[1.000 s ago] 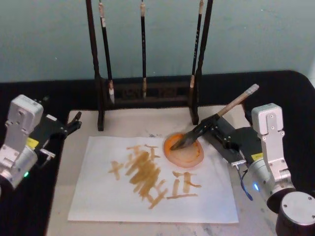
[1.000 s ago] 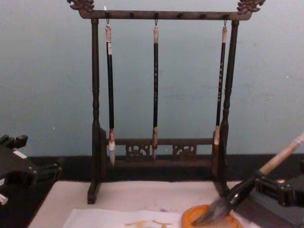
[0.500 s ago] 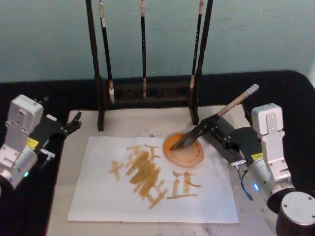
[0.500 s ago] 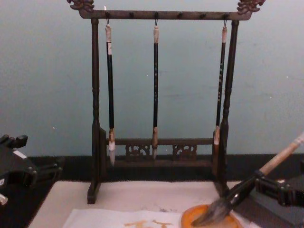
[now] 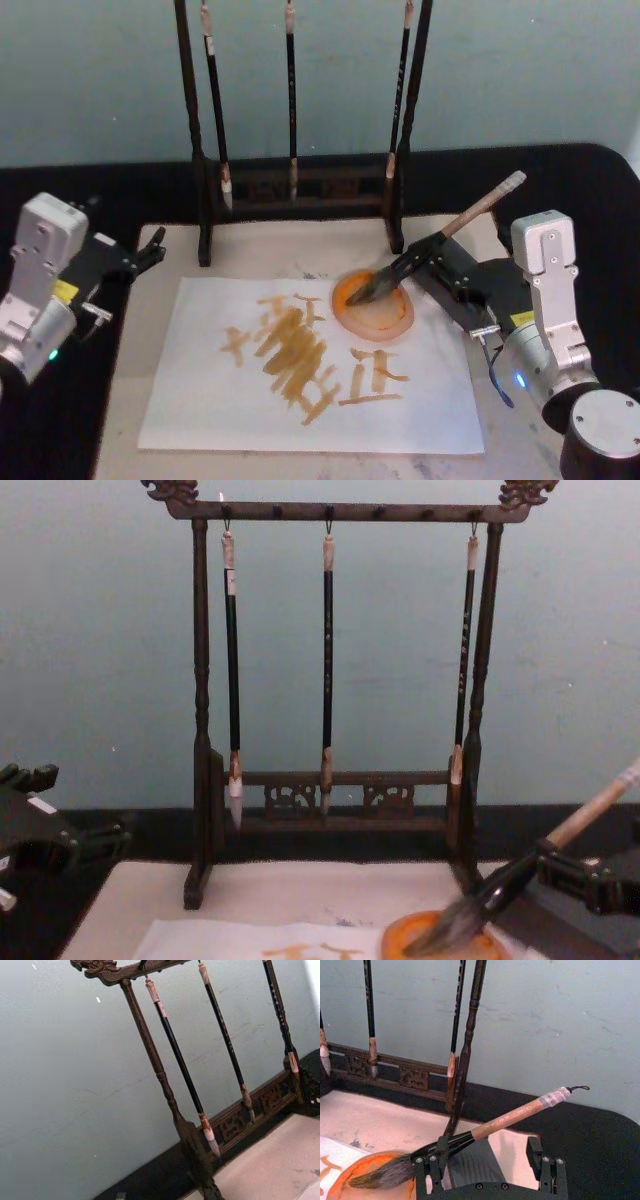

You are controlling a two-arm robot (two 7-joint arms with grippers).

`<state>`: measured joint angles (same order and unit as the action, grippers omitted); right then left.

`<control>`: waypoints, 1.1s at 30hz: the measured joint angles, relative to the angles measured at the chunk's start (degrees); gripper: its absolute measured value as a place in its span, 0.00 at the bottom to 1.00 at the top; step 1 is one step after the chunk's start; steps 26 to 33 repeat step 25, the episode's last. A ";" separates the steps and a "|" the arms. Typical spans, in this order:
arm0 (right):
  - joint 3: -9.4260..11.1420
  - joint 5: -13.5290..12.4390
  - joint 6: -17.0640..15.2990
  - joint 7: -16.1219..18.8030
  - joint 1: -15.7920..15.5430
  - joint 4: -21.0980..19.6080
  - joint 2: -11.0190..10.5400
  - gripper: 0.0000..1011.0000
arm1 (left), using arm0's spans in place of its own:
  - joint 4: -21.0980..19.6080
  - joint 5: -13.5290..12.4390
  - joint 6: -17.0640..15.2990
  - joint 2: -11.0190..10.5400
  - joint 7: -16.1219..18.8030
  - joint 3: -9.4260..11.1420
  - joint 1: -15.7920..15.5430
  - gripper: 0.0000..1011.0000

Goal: Pick up the brush from the inkstone, write on the paper, then place the brush back to its original position.

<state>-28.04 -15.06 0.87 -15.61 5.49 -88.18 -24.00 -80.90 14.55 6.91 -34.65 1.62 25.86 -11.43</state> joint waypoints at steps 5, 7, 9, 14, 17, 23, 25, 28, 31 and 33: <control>0.00 0.00 0.00 0.00 0.00 0.00 0.00 0.99 | 0.00 0.00 0.00 0.00 0.00 0.00 0.00 1.00; 0.00 0.00 0.00 0.00 0.00 0.00 0.00 0.99 | 0.00 0.00 0.00 0.00 0.00 0.00 0.00 1.00; 0.00 0.00 0.00 0.00 0.00 0.00 0.00 0.99 | 0.00 0.00 0.00 0.00 0.00 0.00 0.00 1.00; 0.00 0.00 0.00 0.00 0.00 0.00 0.00 0.99 | 0.00 0.00 0.00 0.00 0.00 0.00 0.00 1.00; 0.00 0.00 0.00 0.00 0.00 0.00 0.00 0.99 | 0.00 0.00 0.00 0.00 0.00 0.00 0.00 1.00; 0.00 0.00 0.00 0.00 0.00 0.00 0.00 0.99 | 0.00 0.00 0.00 0.00 0.00 0.00 0.00 1.00; 0.00 0.00 0.00 0.00 0.00 0.00 0.00 0.99 | 0.00 0.00 0.00 0.00 0.00 0.00 0.00 1.00; 0.00 0.00 0.00 0.00 0.00 0.00 0.00 0.99 | 0.00 0.00 0.00 0.00 0.00 0.00 0.00 1.00; 0.00 0.00 0.00 0.00 0.00 0.00 0.00 0.99 | 0.00 0.00 0.00 0.00 0.00 0.00 0.00 1.00; 0.00 0.00 0.00 0.00 0.00 0.00 0.00 0.99 | 0.00 0.00 0.00 0.00 0.00 0.00 0.00 1.00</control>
